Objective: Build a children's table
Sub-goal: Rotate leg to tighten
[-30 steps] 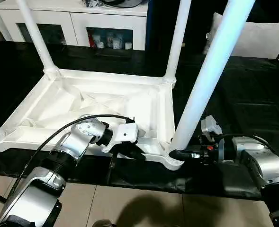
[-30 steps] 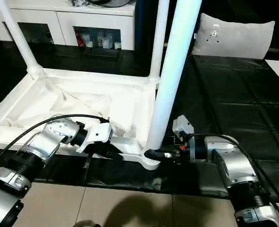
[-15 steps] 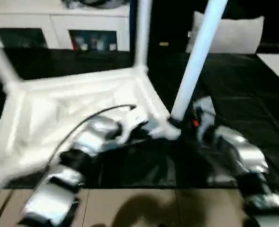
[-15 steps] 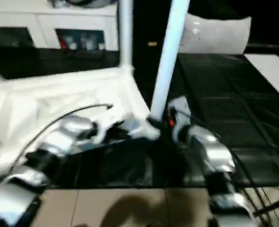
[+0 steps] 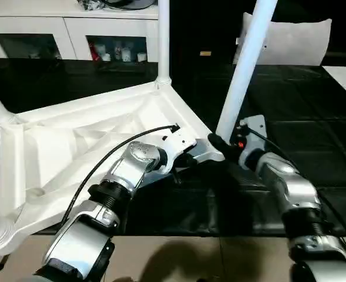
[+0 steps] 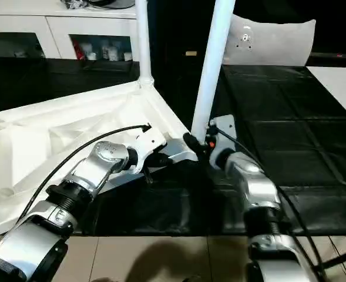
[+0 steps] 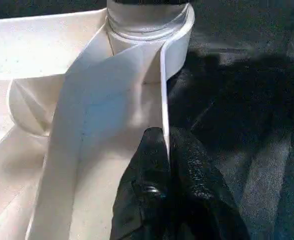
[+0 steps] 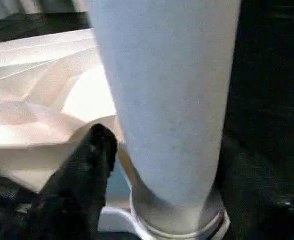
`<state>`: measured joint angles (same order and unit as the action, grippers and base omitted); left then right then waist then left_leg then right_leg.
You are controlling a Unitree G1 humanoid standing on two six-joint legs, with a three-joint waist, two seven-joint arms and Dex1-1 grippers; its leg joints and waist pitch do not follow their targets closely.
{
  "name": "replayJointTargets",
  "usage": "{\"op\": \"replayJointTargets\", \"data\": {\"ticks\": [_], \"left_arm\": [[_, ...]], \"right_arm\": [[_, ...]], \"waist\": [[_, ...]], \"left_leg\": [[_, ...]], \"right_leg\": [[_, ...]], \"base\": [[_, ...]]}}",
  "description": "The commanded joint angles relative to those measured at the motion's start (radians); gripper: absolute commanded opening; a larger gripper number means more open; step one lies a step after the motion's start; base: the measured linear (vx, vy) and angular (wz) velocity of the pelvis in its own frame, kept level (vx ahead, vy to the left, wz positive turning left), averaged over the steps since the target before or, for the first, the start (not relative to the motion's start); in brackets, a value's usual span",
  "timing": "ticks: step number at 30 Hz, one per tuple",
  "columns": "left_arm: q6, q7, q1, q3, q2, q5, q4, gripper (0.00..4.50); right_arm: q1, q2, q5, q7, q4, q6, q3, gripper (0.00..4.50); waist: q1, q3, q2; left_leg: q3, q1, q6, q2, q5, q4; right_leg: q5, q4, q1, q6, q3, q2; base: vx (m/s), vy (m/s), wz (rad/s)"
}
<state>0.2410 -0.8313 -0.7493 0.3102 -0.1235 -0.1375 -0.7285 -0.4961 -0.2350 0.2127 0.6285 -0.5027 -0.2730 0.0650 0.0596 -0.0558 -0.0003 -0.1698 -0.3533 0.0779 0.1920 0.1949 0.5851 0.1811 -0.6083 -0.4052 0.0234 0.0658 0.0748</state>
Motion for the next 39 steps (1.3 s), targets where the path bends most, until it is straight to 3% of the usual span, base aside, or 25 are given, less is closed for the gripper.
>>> {"op": "replayJointTargets", "data": {"ticks": [1, 3, 7, 10, 17, 18, 20, 23, 31, 32, 39], "left_arm": [[-0.062, -0.028, 0.009, 0.009, -0.022, -0.007, -0.007, 0.0], [-0.144, -0.111, 0.025, 0.026, -0.063, -0.006, -0.011, 0.0], [-0.234, -0.238, 0.042, 0.046, -0.11, 0.016, -0.01, 0.0], [-0.259, -0.31, 0.044, 0.066, -0.145, 0.018, -0.005, 0.0], [-0.357, -0.48, 0.051, 0.105, -0.208, 0.03, 0.006, 0.0], [-0.374, -0.495, 0.051, 0.114, -0.216, 0.023, 0.005, 0.0], [-0.401, -0.534, 0.053, 0.128, -0.23, 0.02, 0.007, 0.0], [-0.417, -0.597, 0.064, 0.145, -0.247, 0.03, 0.037, 0.0], [-0.444, -0.629, 0.065, 0.161, -0.25, 0.031, 0.044, 0.0], [-0.448, -0.631, 0.064, 0.163, -0.248, 0.031, 0.04, 0.0], [-0.439, -0.635, 0.07, 0.154, -0.243, 0.037, 0.04, 0.0]], "right_arm": [[0.013, -0.018, 0.034, 0.096, 0.045, 0.019, -0.028, 3.41], [0.043, -0.09, 0.048, 0.236, 0.077, 0.035, -0.044, 3.6], [0.058, -0.161, 0.023, 0.326, 0.08, 0.084, -0.064, 4.0], [0.071, -0.21, 0.019, 0.41, 0.089, 0.112, -0.086, 4.0], [0.102, -0.291, 0.048, 0.62, 0.118, 0.127, -0.134, 4.0], [0.101, -0.295, 0.046, 0.635, 0.114, 0.128, -0.141, 4.0], [0.099, -0.3, 0.052, 0.668, 0.105, 0.135, -0.154, 4.0], [0.098, -0.294, 0.07, 0.718, 0.103, 0.138, -0.163, 4.0], [0.109, -0.268, 0.123, 0.796, 0.132, 0.075, -0.187, 3.38], [0.116, -0.27, 0.138, 0.817, 0.145, 0.037, -0.198, 3.28], [0.12, -0.269, 0.149, 0.826, 0.145, 0.004, -0.193, 2.64]], "waist": [[0.007, 0.067, -0.011], [0.011, 0.067, -0.013], [0.01, 0.065, -0.011], [0.016, 0.065, -0.011], [0.043, 0.068, -0.008], [0.044, 0.067, -0.017], [0.047, 0.066, -0.012], [0.051, 0.066, -0.015], [0.056, 0.067, -0.014], [0.058, 0.066, -0.014], [0.062, 0.068, -0.014]], "left_leg": [[0.002, -0.006, -0.089, 0.026, 0.123, -0.058], [0.004, -0.007, -0.098, 0.027, 0.129, -0.058], [0.004, -0.005, -0.093, 0.029, 0.143, -0.059], [0.003, -0.002, -0.089, 0.031, 0.148, -0.059], [0.001, 0.001, -0.097, 0.039, 0.145, -0.058], [0.0, 0.0, -0.096, 0.038, 0.145, -0.058], [0.001, 0.001, -0.09, 0.039, 0.148, -0.059], [0.001, 0.001, -0.084, 0.041, 0.154, -0.06], [0.0, 0.002, -0.082, 0.041, 0.146, -0.06], [0.001, 0.001, -0.08, 0.04, 0.149, -0.06], [0.001, 0.001, -0.07, 0.039, 0.14, -0.06]], "right_leg": [[0.187, 0.079, 0.066, 0.208, -0.043, 0.065], [0.192, 0.082, 0.068, 0.203, -0.042, 0.065], [0.221, 0.083, 0.063, 0.203, -0.041, 0.067], [0.233, 0.083, 0.061, 0.204, -0.043, 0.067], [0.16, 0.07, 0.06, 0.235, -0.043, 0.068], [0.165, 0.071, 0.061, 0.234, -0.042, 0.068], [0.189, 0.071, 0.06, 0.226, -0.043, 0.07], [0.227, 0.073, 0.058, 0.215, -0.043, 0.072], [0.197, 0.069, 0.057, 0.223, -0.043, 0.07], [0.21, 0.071, 0.058, 0.219, -0.043, 0.07], [0.218, 0.071, 0.058, 0.209, -0.043, 0.071]], "base": [[0.0, 0.0, 0.0], [0.0, 0.0, 0.0], [0.0, 0.0, 0.0], [0.0, 0.0, 0.0], [0.0, 0.0, 0.0], [0.0, 0.0, 0.0], [0.0, 0.0, 0.0], [0.0, 0.0, 0.0], [0.0, 0.0, 0.0], [0.0, 0.0, 0.0], [0.0, 0.0, 0.0]]}}
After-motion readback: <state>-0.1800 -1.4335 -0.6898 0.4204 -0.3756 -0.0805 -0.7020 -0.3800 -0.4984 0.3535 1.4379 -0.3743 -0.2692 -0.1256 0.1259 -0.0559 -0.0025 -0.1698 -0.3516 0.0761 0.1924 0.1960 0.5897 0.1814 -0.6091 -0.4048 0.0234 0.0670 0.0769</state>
